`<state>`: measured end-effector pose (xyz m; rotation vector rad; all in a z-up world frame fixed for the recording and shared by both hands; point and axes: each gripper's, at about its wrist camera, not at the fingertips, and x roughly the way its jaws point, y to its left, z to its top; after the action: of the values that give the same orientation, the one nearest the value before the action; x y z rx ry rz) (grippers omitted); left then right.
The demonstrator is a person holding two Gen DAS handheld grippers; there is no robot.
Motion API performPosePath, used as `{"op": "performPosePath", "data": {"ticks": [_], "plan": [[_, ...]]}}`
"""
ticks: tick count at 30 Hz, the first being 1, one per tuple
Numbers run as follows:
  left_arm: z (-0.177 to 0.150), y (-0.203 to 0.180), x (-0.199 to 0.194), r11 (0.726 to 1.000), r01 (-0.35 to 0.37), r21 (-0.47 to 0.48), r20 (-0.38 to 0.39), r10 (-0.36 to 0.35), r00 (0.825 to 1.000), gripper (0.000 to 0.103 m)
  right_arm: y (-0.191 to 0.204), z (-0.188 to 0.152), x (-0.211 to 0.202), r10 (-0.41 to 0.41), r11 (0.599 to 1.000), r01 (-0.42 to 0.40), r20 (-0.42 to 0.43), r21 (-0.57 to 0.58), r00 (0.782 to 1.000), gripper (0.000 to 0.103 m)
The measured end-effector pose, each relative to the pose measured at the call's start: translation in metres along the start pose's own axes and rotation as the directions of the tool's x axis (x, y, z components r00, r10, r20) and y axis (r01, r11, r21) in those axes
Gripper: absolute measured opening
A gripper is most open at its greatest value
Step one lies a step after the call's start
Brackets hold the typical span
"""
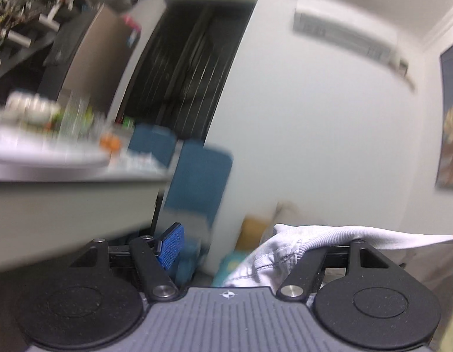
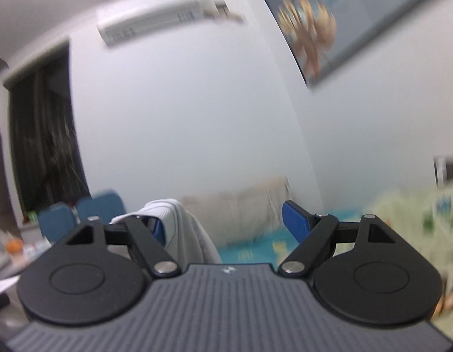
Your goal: Fold clothes
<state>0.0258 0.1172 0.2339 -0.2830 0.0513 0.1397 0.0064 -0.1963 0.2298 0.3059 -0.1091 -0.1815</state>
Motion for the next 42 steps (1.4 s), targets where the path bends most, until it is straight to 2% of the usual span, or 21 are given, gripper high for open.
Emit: {"op": "performPosePath", "data": {"ticks": [4,9,14,18,21,25,31,36,40,42], "plan": [[0.092,-0.021,-0.036,0.998,0.058,-0.001,0.091,-0.058,0.994,0.070,0.012,0.093,-0.042,0.046,0.999,-0.045,0.090,-0.018,0.995,0.080],[0.183,-0.041,-0.104,0.994,0.108,-0.028,0.125,-0.104,0.987,0.070,0.022,0.190,-0.109,0.082,0.996,-0.075,0.143,-0.058,0.986,0.080],[0.233,-0.062,-0.150,0.995,0.104,-0.003,0.126,-0.102,0.987,0.071,0.017,0.237,-0.137,0.091,0.995,-0.086,0.087,-0.059,0.992,0.081],[0.230,-0.072,-0.133,0.995,0.102,0.022,0.045,-0.103,0.994,0.071,0.006,0.234,-0.125,0.080,0.996,-0.080,0.007,-0.041,0.997,0.081],[0.202,-0.065,-0.086,0.996,0.070,0.057,0.001,-0.070,0.998,0.071,-0.002,0.205,-0.095,0.088,0.996,-0.090,-0.072,-0.023,0.993,0.081],[0.151,-0.061,-0.007,0.995,0.043,0.085,-0.044,-0.039,0.998,0.071,0.001,0.155,-0.038,0.064,0.995,-0.074,-0.136,-0.072,0.989,0.081],[0.074,-0.055,0.136,0.992,0.002,0.129,-0.102,0.011,0.995,0.071,0.013,0.067,0.091,0.045,0.997,-0.062,-0.267,-0.055,0.963,0.081],[-0.001,-0.061,0.269,0.985,-0.021,0.170,-0.148,0.046,0.988,0.074,-0.003,-0.021,0.214,-0.011,0.998,-0.012,-0.326,-0.069,0.945,0.080],[-0.090,-0.060,0.387,0.979,-0.018,0.205,-0.212,0.062,0.975,0.076,-0.030,-0.110,0.311,-0.046,0.997,0.017,-0.367,-0.081,0.929,0.080],[-0.144,-0.058,0.444,0.974,-0.009,0.228,-0.258,0.069,0.964,0.076,-0.045,-0.162,0.356,-0.058,0.995,0.022,-0.407,-0.093,0.911,0.080]]}}
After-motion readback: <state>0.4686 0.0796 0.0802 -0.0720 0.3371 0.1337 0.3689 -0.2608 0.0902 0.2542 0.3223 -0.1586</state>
